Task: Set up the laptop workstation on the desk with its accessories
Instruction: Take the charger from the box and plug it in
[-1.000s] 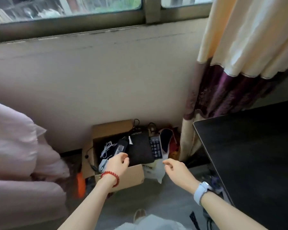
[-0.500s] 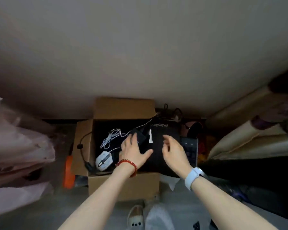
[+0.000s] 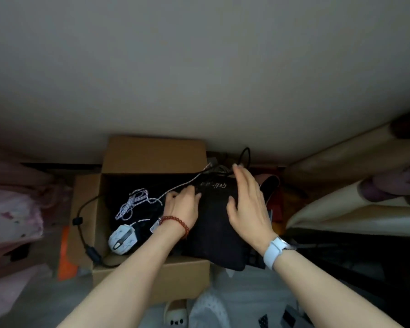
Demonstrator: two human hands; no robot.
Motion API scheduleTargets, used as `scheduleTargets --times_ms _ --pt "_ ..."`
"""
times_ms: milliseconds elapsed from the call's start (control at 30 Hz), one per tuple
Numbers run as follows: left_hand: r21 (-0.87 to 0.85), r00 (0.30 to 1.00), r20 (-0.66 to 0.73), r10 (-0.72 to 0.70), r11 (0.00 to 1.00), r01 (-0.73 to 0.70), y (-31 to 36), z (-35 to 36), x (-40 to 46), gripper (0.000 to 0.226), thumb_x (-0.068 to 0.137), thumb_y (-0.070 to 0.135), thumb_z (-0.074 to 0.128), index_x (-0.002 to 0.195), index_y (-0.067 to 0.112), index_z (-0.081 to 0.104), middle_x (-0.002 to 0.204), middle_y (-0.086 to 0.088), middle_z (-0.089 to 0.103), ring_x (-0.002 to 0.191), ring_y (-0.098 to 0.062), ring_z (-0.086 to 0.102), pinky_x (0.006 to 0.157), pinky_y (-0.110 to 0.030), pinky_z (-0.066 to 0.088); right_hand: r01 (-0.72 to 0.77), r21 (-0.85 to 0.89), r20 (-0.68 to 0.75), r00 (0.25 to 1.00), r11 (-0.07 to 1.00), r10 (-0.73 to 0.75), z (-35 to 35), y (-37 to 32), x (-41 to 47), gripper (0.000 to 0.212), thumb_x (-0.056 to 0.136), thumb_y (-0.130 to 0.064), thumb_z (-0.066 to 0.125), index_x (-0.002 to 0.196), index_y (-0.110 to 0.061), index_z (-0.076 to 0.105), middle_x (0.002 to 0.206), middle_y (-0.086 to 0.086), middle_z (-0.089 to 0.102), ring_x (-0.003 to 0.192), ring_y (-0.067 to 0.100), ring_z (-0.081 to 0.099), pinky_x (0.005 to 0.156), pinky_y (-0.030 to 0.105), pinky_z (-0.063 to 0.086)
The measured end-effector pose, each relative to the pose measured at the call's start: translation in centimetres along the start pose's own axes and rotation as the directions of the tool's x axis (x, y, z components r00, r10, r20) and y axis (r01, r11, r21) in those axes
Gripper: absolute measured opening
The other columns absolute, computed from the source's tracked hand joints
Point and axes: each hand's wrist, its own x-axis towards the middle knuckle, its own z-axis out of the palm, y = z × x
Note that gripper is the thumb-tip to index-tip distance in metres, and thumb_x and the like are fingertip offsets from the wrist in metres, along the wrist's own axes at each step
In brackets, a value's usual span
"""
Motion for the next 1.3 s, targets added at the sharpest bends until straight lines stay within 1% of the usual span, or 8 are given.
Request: scheduleTargets --times_ms 67,200,467,600,767,967,1100,1300 --pt "0.032 0.996 -0.017 0.086 0.996 -0.085 0.0 -1.5 -1.9 0.024 0.098 0.029 0.033 0.098 0.007 0.044 0.086 -0.018 0.066 0.082 -0.04 0.059 0.062 -0.036 0.036 0.139 -0.134 0.024 0.99 0.981 -0.137 -1.7 -1.1 0.6 0.078 0.08 -0.006 0.058 0.146 -0.013 0.017 0.152 0.013 0.025 0.138 0.028 0.028 0.11 0.042 0.028" --pt "0.034 0.985 -0.038 0.168 0.985 -0.166 0.6 -5.8 -4.7 0.019 0.098 0.027 0.032 0.095 0.009 0.04 0.08 -0.016 0.064 0.073 -0.038 0.058 0.054 -0.033 0.029 0.372 -0.319 0.157 0.928 0.872 -0.338 -4.7 -3.6 1.8 0.086 0.073 -0.006 0.062 0.147 -0.019 0.019 0.154 0.013 0.022 0.142 0.031 0.021 0.11 0.055 0.021" --pt "0.062 0.939 -0.037 0.341 0.939 -0.339 4.3 -17.5 -8.6 0.015 0.096 0.026 0.039 0.094 0.011 0.042 0.071 -0.014 0.06 0.065 -0.039 0.056 0.051 -0.033 0.029 0.439 -0.269 0.29 0.886 0.857 -0.363 -11.5 -8.4 1.0 0.042 0.089 -0.022 0.051 0.13 -0.023 0.045 0.138 -0.004 0.047 0.139 0.016 0.025 0.115 0.045 0.009" --pt "0.019 0.913 -0.106 0.393 0.919 -0.394 7.1 -22.5 -12.0 0.013 0.095 0.022 0.042 0.1 0.01 0.045 0.076 -0.016 0.062 0.073 -0.04 0.057 0.058 -0.038 0.039 0.322 0.038 0.13 0.937 0.946 -0.325 -16.0 -11.2 -1.3 0.03 0.085 -0.021 0.061 0.114 -0.018 0.056 0.113 0.0 0.064 0.109 0.021 0.056 0.092 0.031 0.04" --pt "-0.234 0.88 -0.263 0.396 0.859 -0.456 12.5 -29.8 -17.1 0.009 0.095 0.01 0.044 0.095 0.004 0.05 0.056 0.008 0.047 0.049 -0.019 0.048 0.054 -0.029 0.034 0.067 0.385 -0.056 0.997 0.921 -0.05 -22.7 -14.6 -5.2 0.007 0.087 -0.01 0.059 0.086 -0.018 0.059 0.078 -0.004 0.061 0.075 0.016 0.054 0.071 0.021 0.04" --pt "-0.342 0.78 -0.406 0.476 0.712 -0.613 19.5 -36.8 -23.4 0.029 0.095 0.007 0.04 0.075 0.026 0.046 0.058 0.006 0.041 0.052 -0.017 0.036 0.052 -0.029 0.034 0.108 0.383 -0.147 0.988 0.917 -0.055 -32.9 -17.4 -10.6 0.01 0.089 -0.015 0.056 0.081 -0.009 0.055 0.074 0.012 0.063 0.058 -0.003 0.06 0.061 0.01 0.039" --pt "-0.349 0.692 -0.505 0.516 0.611 -0.71 23.2 -38.9 -26.5 0.031 0.095 0.007 0.041 0.073 0.028 0.048 0.058 0.006 0.041 0.053 -0.016 0.038 0.055 -0.033 0.036 0.097 0.324 -0.231 0.973 0.941 -0.021 -37.0 -16.8 -15.4 0.022 0.091 -0.023 0.055 0.081 -0.002 0.055 0.066 0.004 0.062 0.07 0.02 0.063 0.076 0.036 0.046" --pt "-0.428 0.623 -0.555 0.55 0.453 -0.782 29.4 -39.9 -31.2 0.032 0.096 0.005 0.039 0.072 0.024 0.049 0.056 0.004 0.037 0.044 -0.004 0.036 0.049 -0.022 0.039 0.196 0.263 -0.605 0.796 0.945 0.003 -43.7 -17.4 -23.1 0.027 0.096 -0.032 0.045 0.08 -0.012 0.051 0.052 -0.001 0.05 0.053 0.02 0.052 0.066 0.04 0.045"
